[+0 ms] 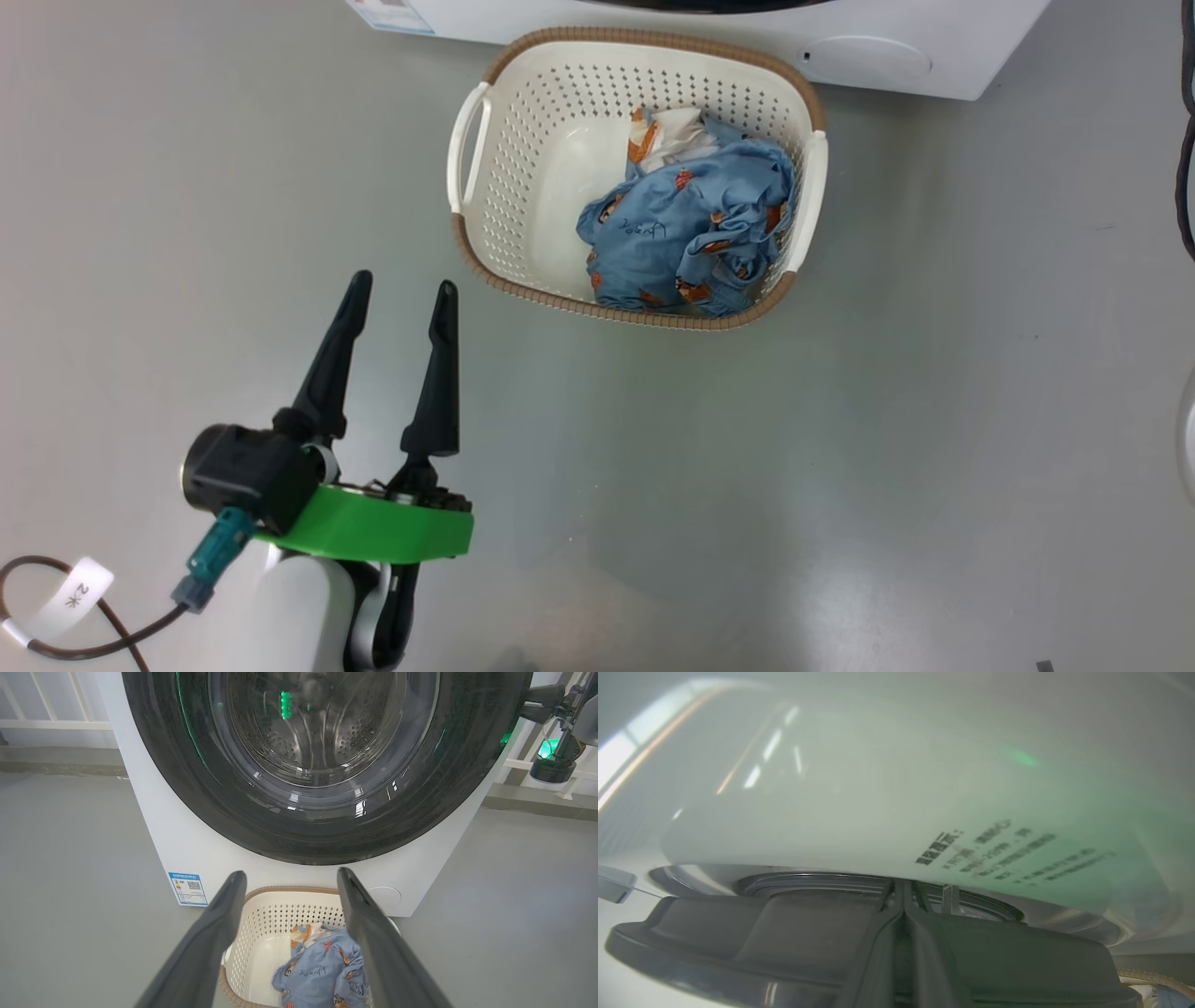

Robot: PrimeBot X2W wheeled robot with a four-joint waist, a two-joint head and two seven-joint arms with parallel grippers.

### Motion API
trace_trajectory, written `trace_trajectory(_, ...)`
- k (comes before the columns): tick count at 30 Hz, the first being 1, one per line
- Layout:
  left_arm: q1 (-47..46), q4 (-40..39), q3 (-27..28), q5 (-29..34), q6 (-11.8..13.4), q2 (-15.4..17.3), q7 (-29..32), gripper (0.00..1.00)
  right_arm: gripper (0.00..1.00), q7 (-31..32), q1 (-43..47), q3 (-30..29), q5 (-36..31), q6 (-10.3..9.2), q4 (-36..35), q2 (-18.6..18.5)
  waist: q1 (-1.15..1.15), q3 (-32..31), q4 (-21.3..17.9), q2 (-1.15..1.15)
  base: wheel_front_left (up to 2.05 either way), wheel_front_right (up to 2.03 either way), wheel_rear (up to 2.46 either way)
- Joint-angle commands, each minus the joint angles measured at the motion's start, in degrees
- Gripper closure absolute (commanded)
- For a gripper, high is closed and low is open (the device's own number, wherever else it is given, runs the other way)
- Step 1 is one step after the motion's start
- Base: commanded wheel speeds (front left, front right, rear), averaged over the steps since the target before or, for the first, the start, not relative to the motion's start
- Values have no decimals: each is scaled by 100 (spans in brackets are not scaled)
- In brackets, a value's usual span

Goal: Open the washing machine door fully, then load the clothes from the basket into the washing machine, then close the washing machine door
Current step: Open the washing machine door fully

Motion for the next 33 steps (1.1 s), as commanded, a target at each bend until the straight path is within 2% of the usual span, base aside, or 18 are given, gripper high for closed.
trace_trajectory(1,0,-144,156,-63,47,114,-52,0,100,33,-253,13,-85,9,-85,175,0,35,34,0,0,0,0)
trace_trajectory(7,-20,-153,156,-100,67,114,-52,0,100,296,-229,47,-206,9,-30,254,0,56,37,0,0,0,0)
trace_trajectory(11,-57,-192,192,-85,74,114,-52,0,100,556,-81,115,-187,9,-255,336,0,69,-10,0,0,0,0)
trace_trajectory(21,-84,-216,229,-4,35,114,-52,0,100,1362,809,504,-58,9,-1373,451,0,-45,-147,0,0,0,0)
trace_trajectory(33,31,-217,312,140,-27,114,-52,0,100,2553,1787,593,541,9,-2545,546,0,-381,-197,0,0,0,0)
